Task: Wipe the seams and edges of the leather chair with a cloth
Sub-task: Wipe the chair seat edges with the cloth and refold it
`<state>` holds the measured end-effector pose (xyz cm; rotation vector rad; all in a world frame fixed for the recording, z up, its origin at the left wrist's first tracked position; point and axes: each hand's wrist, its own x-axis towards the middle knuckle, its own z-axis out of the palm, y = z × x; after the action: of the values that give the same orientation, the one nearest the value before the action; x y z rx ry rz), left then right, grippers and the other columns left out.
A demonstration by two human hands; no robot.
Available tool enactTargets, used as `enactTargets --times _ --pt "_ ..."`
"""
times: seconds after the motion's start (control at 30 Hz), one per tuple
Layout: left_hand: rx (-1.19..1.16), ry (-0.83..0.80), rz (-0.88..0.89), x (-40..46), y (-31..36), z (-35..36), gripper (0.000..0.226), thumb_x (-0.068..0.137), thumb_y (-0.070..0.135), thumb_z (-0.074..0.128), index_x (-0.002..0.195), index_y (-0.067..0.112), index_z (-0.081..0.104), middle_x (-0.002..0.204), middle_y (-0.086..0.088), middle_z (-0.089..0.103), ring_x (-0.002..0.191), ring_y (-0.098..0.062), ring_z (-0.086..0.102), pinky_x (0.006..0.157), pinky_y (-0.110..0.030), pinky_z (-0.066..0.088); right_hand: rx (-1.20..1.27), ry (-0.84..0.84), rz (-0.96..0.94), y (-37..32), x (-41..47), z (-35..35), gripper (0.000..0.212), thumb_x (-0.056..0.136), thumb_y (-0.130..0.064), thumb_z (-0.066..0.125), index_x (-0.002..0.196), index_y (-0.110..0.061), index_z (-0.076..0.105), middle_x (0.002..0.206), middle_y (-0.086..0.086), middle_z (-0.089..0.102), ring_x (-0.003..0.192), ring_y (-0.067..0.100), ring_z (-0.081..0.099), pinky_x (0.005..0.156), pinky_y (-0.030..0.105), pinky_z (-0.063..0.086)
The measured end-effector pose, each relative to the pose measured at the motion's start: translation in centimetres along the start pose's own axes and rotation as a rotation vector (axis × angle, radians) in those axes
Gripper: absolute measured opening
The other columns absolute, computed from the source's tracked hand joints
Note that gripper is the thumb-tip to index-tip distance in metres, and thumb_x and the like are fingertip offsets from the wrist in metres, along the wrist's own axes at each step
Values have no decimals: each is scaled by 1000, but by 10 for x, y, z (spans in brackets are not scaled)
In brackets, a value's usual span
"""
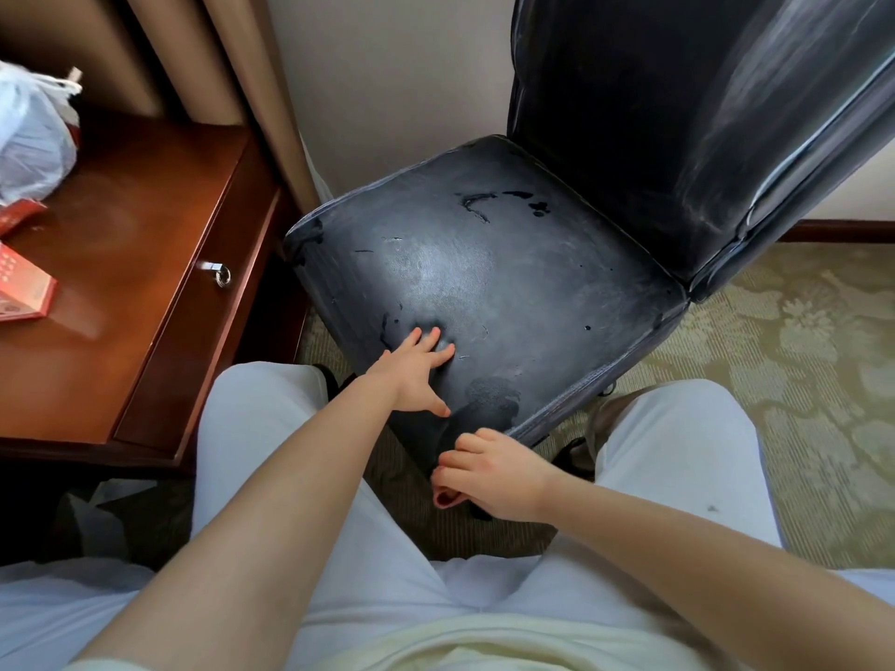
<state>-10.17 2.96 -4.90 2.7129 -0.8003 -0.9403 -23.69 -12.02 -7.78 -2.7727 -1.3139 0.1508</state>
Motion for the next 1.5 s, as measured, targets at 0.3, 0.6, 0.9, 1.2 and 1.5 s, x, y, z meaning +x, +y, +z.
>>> enactTargets --times 0.3,0.6,0.9,1.2,1.5 --pt "47 -40 -12 -2 1 -6 106 74 46 74 151 28 3 158 3 -15 145 -21 -16 116 -54 16 -48 -22 -91 21 -1 -19 36 68 -19 73 101 -27 61 95 -10 64 81 16 54 67 27 40" --pt "188 -16 -80 -3 15 -2 109 73 52 73 151 26 1 158 3 -14 146 -23 -12 112 -51 29 -5 43 76 30 -19 -15 29 68 -28 74 95 -25 64 91 -7 62 76 17 53 64 28 45" --pt "245 -44 83 -9 30 4 88 83 15 60 152 19 6 159 3 -11 146 -20 -12 112 -61 13 149 131 296 57 -38 -33 26 86 -36 43 91 -18 61 84 2 59 68 25 57 60 33 50" --pt "306 -127 72 -10 37 6 132 62 55 79 149 16 -13 156 0 -23 143 -25 -22 110 -65 11 242 92 538 28 -33 -28 23 89 -37 46 90 -14 52 86 4 57 77 28 59 64 39 47" --pt "344 -69 -43 -10 52 26 138 61 69 71 147 8 -19 154 -8 -28 141 -33 -25 108 -68 11 333 21 745 6 -25 -33 27 86 -29 57 103 -15 41 100 4 54 87 25 58 68 34 45"
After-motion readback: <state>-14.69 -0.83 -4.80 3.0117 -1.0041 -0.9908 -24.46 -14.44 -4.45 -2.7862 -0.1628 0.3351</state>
